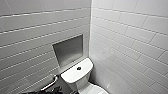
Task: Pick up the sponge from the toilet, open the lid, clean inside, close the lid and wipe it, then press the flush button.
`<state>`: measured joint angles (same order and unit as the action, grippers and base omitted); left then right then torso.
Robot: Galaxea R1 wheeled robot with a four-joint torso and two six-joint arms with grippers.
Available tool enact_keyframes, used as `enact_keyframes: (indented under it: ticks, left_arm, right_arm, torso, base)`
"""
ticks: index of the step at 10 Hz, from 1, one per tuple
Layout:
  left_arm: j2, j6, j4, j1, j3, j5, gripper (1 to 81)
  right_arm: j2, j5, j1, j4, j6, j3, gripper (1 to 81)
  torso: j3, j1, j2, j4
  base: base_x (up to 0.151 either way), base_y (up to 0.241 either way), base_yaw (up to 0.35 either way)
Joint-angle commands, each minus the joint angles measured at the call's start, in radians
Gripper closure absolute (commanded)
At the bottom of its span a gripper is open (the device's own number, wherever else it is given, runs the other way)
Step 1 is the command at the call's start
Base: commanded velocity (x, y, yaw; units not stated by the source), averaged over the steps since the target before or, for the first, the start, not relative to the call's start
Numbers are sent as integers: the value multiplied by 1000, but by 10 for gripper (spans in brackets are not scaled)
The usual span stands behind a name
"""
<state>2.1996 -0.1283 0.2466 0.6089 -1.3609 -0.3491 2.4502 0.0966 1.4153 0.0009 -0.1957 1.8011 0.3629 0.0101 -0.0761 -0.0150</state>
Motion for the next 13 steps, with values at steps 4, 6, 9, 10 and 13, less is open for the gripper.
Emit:
enact_keyframes:
  ticks: [4, 6, 9, 10, 13]
  left_arm:
    - [63, -39, 206, -396, -81, -166, 10]
    - [115, -76, 206, -441, -141, -166, 10]
    - [187, -129, 203, -499, -253, -165, 10]
    - [220, -142, 201, -514, -308, -166, 10]
    - [293, -175, 201, -556, -428, -163, 10]
  right_arm:
    - [-12, -49, -31, 11, -2, -4, 811]
    - [-12, -49, -31, 11, -2, -2, 811]
    - [-12, -49, -31, 13, -14, 1, 811]
    - [-12, -48, -31, 21, -17, -2, 811]
    - [-9, -48, -29, 42, -17, -2, 811]
  torso:
    - [69, 0, 0, 0]
    - [54, 1, 1, 0]
    - [58, 1, 2, 0]
    - [58, 1, 2, 0]
    - [59, 1, 2, 0]
  base:
    - [0, 0, 0]
    - [0, 0, 0]
    - [0, 0, 0]
    - [0, 0, 0]
    - [0, 0, 0]
